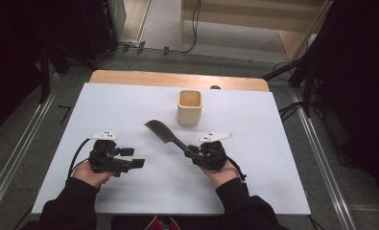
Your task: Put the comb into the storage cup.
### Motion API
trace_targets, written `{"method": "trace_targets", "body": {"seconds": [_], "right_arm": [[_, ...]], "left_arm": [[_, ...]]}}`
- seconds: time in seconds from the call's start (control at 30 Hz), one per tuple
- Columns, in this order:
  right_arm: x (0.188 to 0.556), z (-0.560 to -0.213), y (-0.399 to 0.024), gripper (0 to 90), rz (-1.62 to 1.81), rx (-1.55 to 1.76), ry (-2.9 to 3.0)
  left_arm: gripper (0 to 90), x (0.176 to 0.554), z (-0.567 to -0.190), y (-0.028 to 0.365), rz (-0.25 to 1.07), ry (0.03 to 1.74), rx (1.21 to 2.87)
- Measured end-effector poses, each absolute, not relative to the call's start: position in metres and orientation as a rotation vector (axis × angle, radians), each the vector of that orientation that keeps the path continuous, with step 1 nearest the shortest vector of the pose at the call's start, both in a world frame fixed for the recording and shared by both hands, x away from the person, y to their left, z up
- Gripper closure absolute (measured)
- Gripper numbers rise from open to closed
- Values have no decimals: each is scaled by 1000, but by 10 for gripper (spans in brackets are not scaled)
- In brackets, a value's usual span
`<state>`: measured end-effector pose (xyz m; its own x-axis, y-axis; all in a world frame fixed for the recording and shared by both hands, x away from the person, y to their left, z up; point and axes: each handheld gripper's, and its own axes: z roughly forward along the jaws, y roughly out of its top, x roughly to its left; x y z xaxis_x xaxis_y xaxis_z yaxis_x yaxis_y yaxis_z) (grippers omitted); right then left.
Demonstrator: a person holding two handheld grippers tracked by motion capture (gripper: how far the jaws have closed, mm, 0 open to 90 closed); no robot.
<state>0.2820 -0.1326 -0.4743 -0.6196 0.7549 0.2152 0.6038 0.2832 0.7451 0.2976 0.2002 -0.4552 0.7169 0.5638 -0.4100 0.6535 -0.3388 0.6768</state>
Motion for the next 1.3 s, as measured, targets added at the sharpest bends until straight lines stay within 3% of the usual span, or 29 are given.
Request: {"method": "trace_targets", "body": {"seconds": [0.83, 1.3], "right_arm": [[282, -480, -95, 703, 1332, 1273, 2218], [285, -480, -82, 703, 1366, 1271, 2134]], "left_arm": [[249, 310, -445, 185, -140, 1004, 1936], [251, 321, -438, 179, -43, 1042, 1895]]}}
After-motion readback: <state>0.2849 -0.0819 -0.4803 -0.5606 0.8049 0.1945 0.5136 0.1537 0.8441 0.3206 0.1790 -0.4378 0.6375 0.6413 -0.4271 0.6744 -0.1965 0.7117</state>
